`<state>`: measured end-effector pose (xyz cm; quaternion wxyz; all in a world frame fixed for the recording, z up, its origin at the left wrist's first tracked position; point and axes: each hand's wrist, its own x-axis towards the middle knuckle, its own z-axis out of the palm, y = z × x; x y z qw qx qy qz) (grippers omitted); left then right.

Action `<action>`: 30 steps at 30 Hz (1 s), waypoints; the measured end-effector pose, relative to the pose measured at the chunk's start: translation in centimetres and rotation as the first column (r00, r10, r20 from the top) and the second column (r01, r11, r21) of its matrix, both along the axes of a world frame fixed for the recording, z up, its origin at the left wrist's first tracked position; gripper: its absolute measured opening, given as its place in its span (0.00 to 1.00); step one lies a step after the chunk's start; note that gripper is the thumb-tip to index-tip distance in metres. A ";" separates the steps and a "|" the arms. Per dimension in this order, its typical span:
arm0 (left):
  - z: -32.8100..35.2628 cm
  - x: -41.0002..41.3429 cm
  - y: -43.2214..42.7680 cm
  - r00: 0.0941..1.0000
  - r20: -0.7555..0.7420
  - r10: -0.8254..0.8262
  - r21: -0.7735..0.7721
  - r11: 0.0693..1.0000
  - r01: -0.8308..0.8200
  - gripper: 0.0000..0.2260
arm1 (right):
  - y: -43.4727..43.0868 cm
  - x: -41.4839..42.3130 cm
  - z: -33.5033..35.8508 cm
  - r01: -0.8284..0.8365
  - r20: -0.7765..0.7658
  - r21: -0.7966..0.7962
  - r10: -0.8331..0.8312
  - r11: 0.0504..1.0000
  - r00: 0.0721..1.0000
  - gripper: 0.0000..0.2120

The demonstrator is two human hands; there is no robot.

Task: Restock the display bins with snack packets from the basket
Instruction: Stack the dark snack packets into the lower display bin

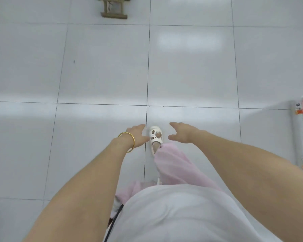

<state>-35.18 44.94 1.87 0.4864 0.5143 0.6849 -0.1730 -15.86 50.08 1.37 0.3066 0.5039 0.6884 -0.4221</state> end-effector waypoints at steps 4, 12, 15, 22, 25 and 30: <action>1.3 -5.0 9.7 0.996 -0.004 0.084 0.016 0.996 -0.084 0.29 | 10.9 -5.3 0.9 -0.073 -0.004 0.004 0.074 0.997 0.997 0.32; 1.8 -15.0 28.7 0.988 -0.031 0.151 0.031 0.988 -0.150 0.27 | 32.0 -16.1 1.9 -0.153 -0.031 0.041 0.155 0.987 0.987 0.31; 1.6 -19.3 37.0 0.987 -0.023 0.158 0.044 0.987 -0.157 0.28 | 40.8 -20.1 1.6 -0.137 -0.034 0.049 0.138 0.989 0.990 0.31; 2.9 -29.5 56.9 0.990 -0.054 0.132 0.071 0.989 -0.128 0.29 | 60.2 -29.6 3.4 -0.071 -0.063 0.065 0.076 0.995 0.995 0.31; 3.5 -32.4 64.9 0.995 -0.038 0.094 0.071 0.993 -0.091 0.29 | 67.5 -32.6 3.8 -0.044 -0.063 0.063 0.048 0.997 0.997 0.31; 2.8 -37.9 79.2 0.997 -0.046 0.067 0.098 0.993 -0.062 0.29 | 81.4 -38.0 2.5 -0.016 -0.067 0.079 0.021 0.997 0.998 0.30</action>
